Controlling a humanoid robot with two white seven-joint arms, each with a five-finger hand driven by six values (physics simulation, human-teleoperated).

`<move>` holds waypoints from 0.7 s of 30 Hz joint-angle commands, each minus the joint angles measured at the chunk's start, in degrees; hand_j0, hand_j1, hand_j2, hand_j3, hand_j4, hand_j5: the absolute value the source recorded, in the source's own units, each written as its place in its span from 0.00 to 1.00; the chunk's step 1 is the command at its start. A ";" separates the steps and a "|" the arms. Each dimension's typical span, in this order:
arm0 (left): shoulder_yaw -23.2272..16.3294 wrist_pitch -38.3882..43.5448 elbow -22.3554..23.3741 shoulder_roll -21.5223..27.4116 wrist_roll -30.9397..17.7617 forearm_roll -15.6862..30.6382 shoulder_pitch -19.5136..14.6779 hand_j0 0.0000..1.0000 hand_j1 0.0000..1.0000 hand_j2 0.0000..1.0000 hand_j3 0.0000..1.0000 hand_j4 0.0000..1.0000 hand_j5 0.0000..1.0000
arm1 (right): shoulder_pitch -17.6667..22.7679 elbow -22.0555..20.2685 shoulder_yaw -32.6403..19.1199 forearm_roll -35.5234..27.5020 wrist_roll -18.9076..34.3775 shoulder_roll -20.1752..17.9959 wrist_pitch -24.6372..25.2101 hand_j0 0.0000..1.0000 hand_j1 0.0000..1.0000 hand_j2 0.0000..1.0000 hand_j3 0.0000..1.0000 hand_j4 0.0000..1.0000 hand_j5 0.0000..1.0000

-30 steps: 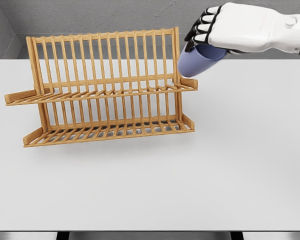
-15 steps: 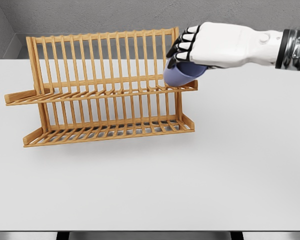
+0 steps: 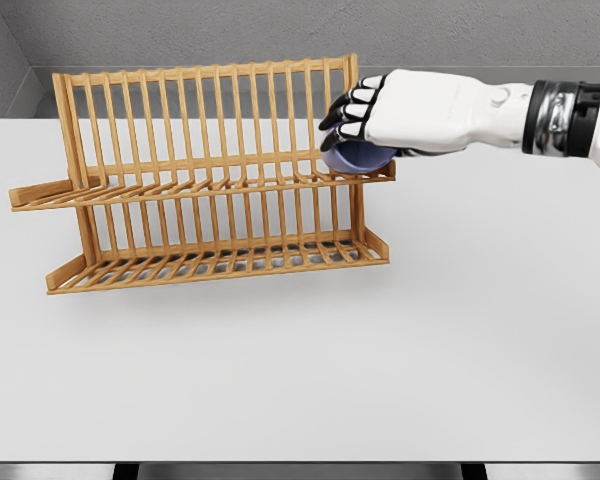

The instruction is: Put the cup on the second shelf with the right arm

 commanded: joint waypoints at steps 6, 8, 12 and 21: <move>-0.01 0.00 0.01 0.00 -0.01 0.00 0.00 1.00 1.00 1.00 1.00 1.00 1.00 | -2.29 0.23 -5.22 -0.19 0.13 -0.14 3.70 1.00 1.00 1.00 1.00 1.00 1.00; -0.01 0.00 0.01 0.00 -0.01 0.00 0.00 1.00 1.00 1.00 1.00 1.00 1.00 | -1.67 1.11 -13.48 -0.19 0.13 -0.84 3.61 1.00 1.00 1.00 1.00 1.00 1.00; -0.01 0.00 0.01 0.00 -0.01 0.00 0.00 1.00 1.00 1.00 1.00 1.00 1.00 | 12.99 5.51 -28.59 -0.46 0.13 -5.06 2.82 1.00 1.00 1.00 1.00 1.00 1.00; -0.01 0.00 0.01 0.00 -0.01 0.00 0.00 1.00 1.00 1.00 1.00 1.00 1.00 | 31.02 6.91 -40.73 -0.28 0.13 6.19 -1.58 1.00 1.00 1.00 1.00 1.00 1.00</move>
